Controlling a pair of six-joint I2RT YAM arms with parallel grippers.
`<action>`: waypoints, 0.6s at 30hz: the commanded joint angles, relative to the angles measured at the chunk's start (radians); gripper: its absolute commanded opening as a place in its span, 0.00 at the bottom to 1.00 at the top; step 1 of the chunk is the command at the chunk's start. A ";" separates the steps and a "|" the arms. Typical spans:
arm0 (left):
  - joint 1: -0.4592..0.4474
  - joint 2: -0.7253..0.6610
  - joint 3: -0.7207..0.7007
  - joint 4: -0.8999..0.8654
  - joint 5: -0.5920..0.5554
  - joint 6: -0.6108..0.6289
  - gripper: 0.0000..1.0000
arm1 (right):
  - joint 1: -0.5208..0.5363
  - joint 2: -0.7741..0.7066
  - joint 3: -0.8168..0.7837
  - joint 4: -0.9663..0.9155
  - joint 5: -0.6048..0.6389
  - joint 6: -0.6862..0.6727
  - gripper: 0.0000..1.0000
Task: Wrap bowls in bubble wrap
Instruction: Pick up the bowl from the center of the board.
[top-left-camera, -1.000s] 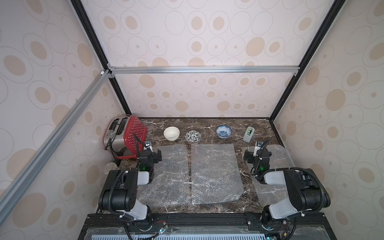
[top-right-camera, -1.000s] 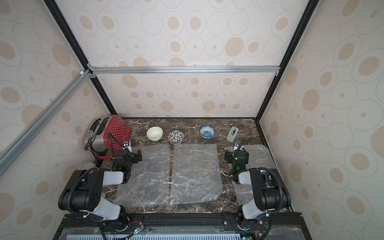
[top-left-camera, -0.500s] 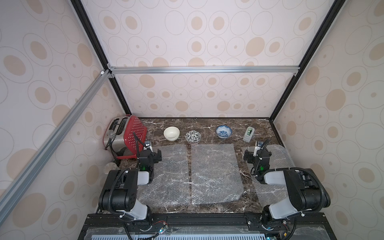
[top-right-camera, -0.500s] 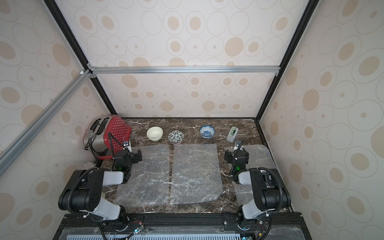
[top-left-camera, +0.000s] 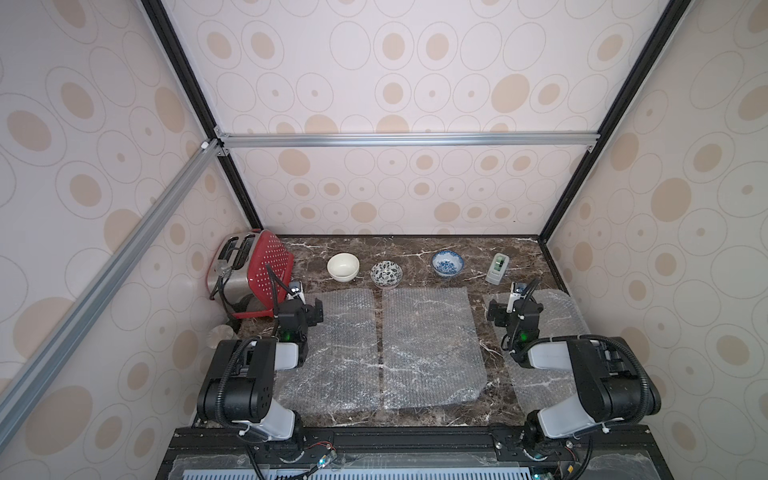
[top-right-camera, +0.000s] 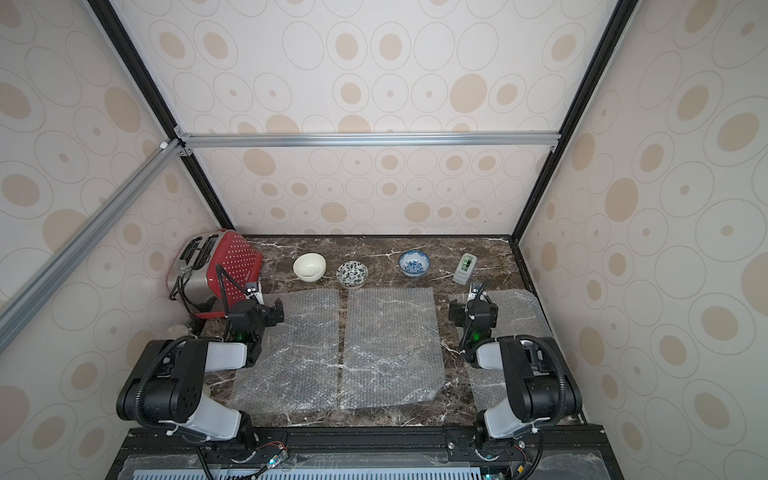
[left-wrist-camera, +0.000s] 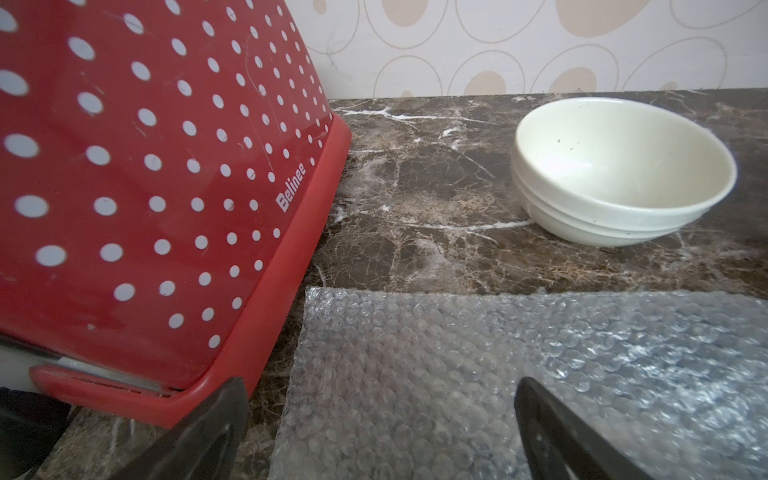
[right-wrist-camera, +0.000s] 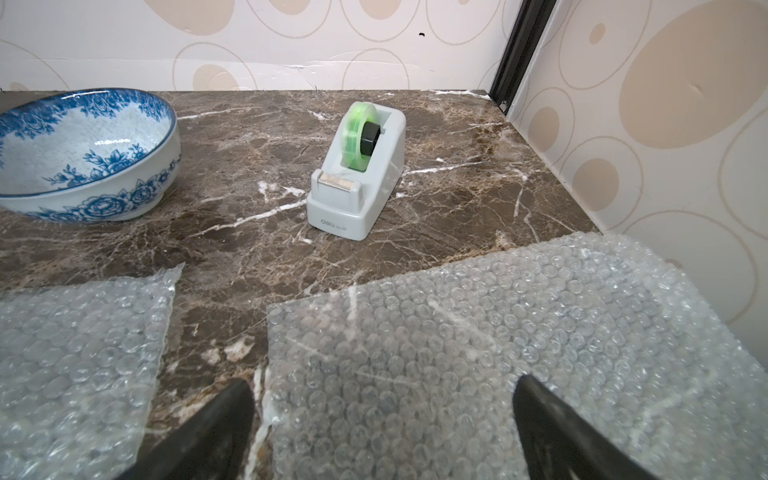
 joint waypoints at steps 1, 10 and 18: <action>0.008 0.008 0.031 0.024 0.006 0.018 0.99 | 0.004 0.010 0.014 0.023 0.013 -0.006 1.00; 0.006 -0.039 0.033 -0.015 0.051 0.038 0.99 | 0.029 -0.103 -0.006 -0.023 0.030 -0.035 0.99; 0.006 -0.277 0.215 -0.563 -0.047 -0.191 0.99 | 0.016 -0.391 0.228 -0.725 -0.066 0.254 1.00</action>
